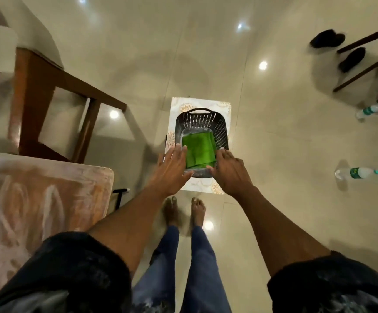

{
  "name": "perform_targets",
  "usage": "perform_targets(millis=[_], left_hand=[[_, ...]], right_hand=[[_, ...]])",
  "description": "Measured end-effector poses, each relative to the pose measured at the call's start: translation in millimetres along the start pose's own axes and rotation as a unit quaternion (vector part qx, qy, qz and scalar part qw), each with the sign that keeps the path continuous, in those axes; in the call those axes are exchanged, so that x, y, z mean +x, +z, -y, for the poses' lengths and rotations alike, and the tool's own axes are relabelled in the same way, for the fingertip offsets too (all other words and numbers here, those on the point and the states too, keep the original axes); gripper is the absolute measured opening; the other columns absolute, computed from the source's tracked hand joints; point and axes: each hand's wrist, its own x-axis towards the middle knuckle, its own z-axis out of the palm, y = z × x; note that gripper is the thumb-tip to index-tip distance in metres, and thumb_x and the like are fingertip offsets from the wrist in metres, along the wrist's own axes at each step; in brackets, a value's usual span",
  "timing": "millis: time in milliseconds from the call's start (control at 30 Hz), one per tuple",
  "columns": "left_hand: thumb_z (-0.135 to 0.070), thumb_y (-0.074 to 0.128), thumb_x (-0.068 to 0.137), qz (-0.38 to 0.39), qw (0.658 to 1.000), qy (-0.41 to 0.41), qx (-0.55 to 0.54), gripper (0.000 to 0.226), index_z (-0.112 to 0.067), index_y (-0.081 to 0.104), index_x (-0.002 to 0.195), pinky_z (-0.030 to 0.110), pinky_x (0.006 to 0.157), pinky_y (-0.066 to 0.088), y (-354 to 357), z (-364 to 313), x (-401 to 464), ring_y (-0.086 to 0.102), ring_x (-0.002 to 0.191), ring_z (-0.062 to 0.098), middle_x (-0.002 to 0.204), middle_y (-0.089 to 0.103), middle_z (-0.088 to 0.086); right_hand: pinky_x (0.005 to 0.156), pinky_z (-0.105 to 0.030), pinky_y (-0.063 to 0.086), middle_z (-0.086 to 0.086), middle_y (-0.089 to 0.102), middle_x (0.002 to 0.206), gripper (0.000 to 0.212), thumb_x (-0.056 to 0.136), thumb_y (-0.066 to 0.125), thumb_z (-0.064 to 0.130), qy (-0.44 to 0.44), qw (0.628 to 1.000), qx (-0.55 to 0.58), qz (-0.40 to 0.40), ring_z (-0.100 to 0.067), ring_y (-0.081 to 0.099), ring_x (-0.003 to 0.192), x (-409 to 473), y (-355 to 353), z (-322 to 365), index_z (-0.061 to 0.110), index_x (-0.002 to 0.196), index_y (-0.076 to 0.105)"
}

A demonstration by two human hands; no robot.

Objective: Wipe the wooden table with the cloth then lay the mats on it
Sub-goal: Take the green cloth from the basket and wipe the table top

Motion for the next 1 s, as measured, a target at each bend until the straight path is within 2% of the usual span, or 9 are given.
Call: perform_targets(millis=[100, 167, 300, 400, 533, 667, 767, 867, 1000], left_hand=[[-0.039, 0.054, 0.108, -0.017, 0.999, 0.014, -0.039, 0.081, -0.011, 0.008, 0.170, 0.052, 0.127, 0.029, 29.9, 12.3, 46.1, 0.028, 0.158, 0.032, 0.175, 0.021, 0.014], [-0.031, 0.057, 0.108, -0.028, 0.998, 0.013, -0.049, 0.074, -0.010, 0.019, 0.168, 0.049, 0.116, 0.043, 49.5, 12.6, 78.6, 0.045, 0.148, 0.033, 0.167, 0.036, 0.015], [-0.012, 0.058, 0.106, -0.070, 0.996, 0.000, -0.061, 0.043, -0.004, 0.048, 0.147, 0.041, 0.100, 0.055, 75.7, 4.1, 135.7, 0.065, 0.119, 0.034, 0.142, 0.057, 0.018], [0.002, 0.061, 0.101, -0.061, 0.995, -0.043, -0.065, 0.038, -0.001, 0.054, 0.139, 0.029, 0.093, 0.050, 94.0, 2.6, 171.9, 0.065, 0.113, 0.030, 0.136, 0.060, 0.015], [0.012, 0.063, 0.093, -0.031, 0.992, -0.100, -0.074, 0.062, 0.003, 0.041, 0.150, 0.035, 0.103, 0.050, 110.8, 14.4, 208.0, 0.059, 0.126, 0.039, 0.143, 0.051, 0.021], [0.011, 0.070, 0.091, -0.021, 0.991, -0.119, -0.059, 0.090, 0.002, 0.018, 0.164, 0.046, 0.117, 0.044, 119.0, 25.2, 225.5, 0.049, 0.141, 0.044, 0.162, 0.032, 0.024], [0.012, 0.069, 0.091, -0.061, 0.991, -0.117, -0.016, 0.085, 0.002, 0.023, 0.162, 0.051, 0.112, 0.047, 125.8, 22.4, 230.3, 0.051, 0.139, 0.045, 0.165, 0.028, 0.025], [0.009, 0.067, 0.095, -0.100, 0.987, -0.127, -0.009, 0.071, 0.001, 0.035, 0.157, 0.051, 0.112, 0.047, 127.1, 19.7, 232.8, 0.051, 0.140, 0.042, 0.160, 0.037, 0.024], [0.016, 0.058, 0.092, -0.157, 0.979, -0.113, -0.061, 0.041, -0.003, 0.062, 0.127, 0.034, 0.091, 0.055, 127.1, 18.5, 228.2, 0.064, 0.116, 0.031, 0.135, 0.057, 0.016]], right_hand=[[0.112, -0.050, 0.043, -0.017, 0.047, 0.159, 0.061, 0.106, 0.057, 0.044, -0.020, 1.000, -0.011, 0.016, -0.036, 0.051, 0.143, 53.2, 44.5, -5.9, 0.010, 0.153, 0.038], [0.106, -0.050, 0.047, -0.017, 0.052, 0.153, 0.062, 0.103, 0.065, 0.039, -0.020, 0.999, -0.035, 0.023, -0.037, 0.057, 0.135, 84.0, 69.9, -12.9, 0.008, 0.151, 0.039], [0.103, -0.050, 0.051, -0.020, 0.056, 0.145, 0.065, 0.096, 0.076, 0.023, -0.016, 0.999, -0.048, 0.020, -0.039, 0.059, 0.129, 131.8, 100.3, -32.2, 0.001, 0.147, 0.042], [0.102, -0.049, 0.054, -0.023, 0.057, 0.141, 0.061, 0.096, 0.073, 0.011, -0.021, 0.999, -0.038, 0.006, -0.039, 0.063, 0.122, 165.2, 116.8, -45.7, -0.003, 0.147, 0.042], [0.106, -0.049, 0.054, -0.027, 0.047, 0.154, 0.076, 0.099, 0.070, 0.006, -0.054, 0.997, -0.046, -0.014, -0.040, 0.061, 0.127, 198.8, 129.9, -51.6, -0.002, 0.160, 0.026], [0.118, -0.055, 0.044, -0.027, 0.038, 0.162, 0.085, 0.097, 0.071, 0.006, -0.067, 0.995, -0.077, -0.011, -0.043, 0.043, 0.147, 221.6, 137.3, -56.9, 0.002, 0.164, 0.020], [0.121, -0.059, 0.038, -0.026, 0.039, 0.163, 0.087, 0.096, 0.071, 0.005, -0.061, 0.993, -0.095, -0.020, -0.043, 0.038, 0.151, 228.4, 145.0, -63.5, 0.004, 0.165, 0.018], [0.120, -0.060, 0.035, -0.026, 0.041, 0.160, 0.085, 0.095, 0.073, 0.005, -0.054, 0.991, -0.117, -0.043, -0.043, 0.045, 0.146, 229.8, 150.1, -63.4, 0.005, 0.163, 0.023], [0.117, -0.059, 0.040, -0.027, 0.038, 0.156, 0.071, 0.092, 0.070, -0.002, -0.046, 0.991, -0.115, -0.053, -0.043, 0.041, 0.143, 227.1, 142.9, -58.8, 0.001, 0.155, 0.038]])
